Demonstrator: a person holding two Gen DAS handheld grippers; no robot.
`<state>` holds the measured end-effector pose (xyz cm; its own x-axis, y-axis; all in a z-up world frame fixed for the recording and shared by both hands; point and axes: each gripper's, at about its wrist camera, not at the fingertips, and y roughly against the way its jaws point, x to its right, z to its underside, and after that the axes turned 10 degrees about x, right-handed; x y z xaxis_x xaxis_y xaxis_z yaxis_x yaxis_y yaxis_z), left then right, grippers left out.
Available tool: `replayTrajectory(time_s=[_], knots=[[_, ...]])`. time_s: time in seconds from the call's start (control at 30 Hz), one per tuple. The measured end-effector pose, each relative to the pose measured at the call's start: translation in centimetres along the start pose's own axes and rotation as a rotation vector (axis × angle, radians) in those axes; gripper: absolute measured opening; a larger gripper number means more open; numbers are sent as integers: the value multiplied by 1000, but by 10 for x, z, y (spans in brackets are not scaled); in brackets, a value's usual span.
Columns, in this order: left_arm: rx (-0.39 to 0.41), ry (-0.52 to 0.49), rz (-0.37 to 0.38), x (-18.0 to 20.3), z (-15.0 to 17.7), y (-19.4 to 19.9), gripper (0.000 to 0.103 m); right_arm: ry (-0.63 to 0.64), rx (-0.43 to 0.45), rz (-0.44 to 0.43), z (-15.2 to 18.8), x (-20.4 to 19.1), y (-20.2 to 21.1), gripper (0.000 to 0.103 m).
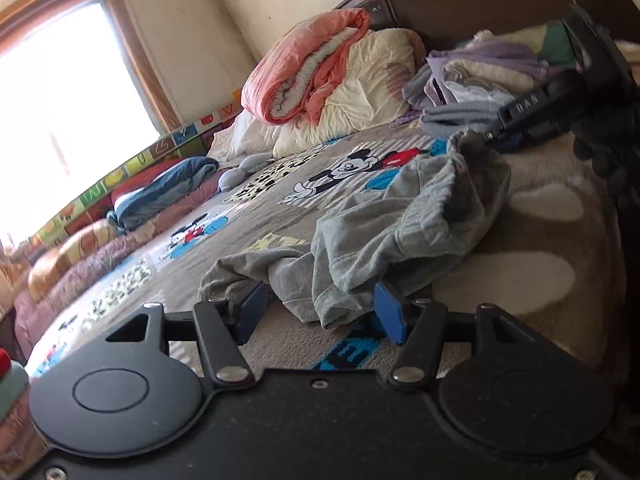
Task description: Fold clothes
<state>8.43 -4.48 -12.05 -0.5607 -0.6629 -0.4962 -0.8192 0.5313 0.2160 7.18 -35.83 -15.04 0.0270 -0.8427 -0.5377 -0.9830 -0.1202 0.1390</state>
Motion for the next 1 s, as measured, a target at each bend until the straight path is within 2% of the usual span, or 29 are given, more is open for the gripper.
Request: replayTrajectory(time_s=[0.03, 0.13, 0.27, 0.37, 0.4, 0.43, 0.5, 0.6, 0.7, 0.83, 1.0], knots=[[2, -72, -7, 13, 0, -5, 59, -19, 0, 5, 0, 3, -1, 28], [31, -204, -18, 37, 0, -14, 59, -67, -2, 13, 1, 10, -4, 28], [75, -279, -59, 51, -3, -27, 59, -57, -9, 3, 3, 8, -7, 28], [85, -290, -67, 55, -6, -35, 59, -25, -21, -5, 4, 4, -10, 28], [86, -292, -69, 56, -6, -38, 53, -17, -26, -8, 5, 3, -10, 28], [86, -292, -69, 57, -7, -41, 31, -13, -29, -10, 6, 3, -9, 28], [56, -238, -54, 54, -11, -45, 15, -20, -31, -16, 6, 5, -9, 28], [60, -137, -70, 48, -23, -39, 13, -28, -15, -14, 3, 6, -7, 23], [71, -22, -92, 36, -41, -28, 12, -64, 15, -23, -2, 8, -1, 22], [88, 128, -117, 13, -67, -13, 11, -134, 59, -78, -18, 2, 5, 21], [117, 248, -137, -30, -106, -6, 10, -112, 120, -167, -57, -25, 1, 21]])
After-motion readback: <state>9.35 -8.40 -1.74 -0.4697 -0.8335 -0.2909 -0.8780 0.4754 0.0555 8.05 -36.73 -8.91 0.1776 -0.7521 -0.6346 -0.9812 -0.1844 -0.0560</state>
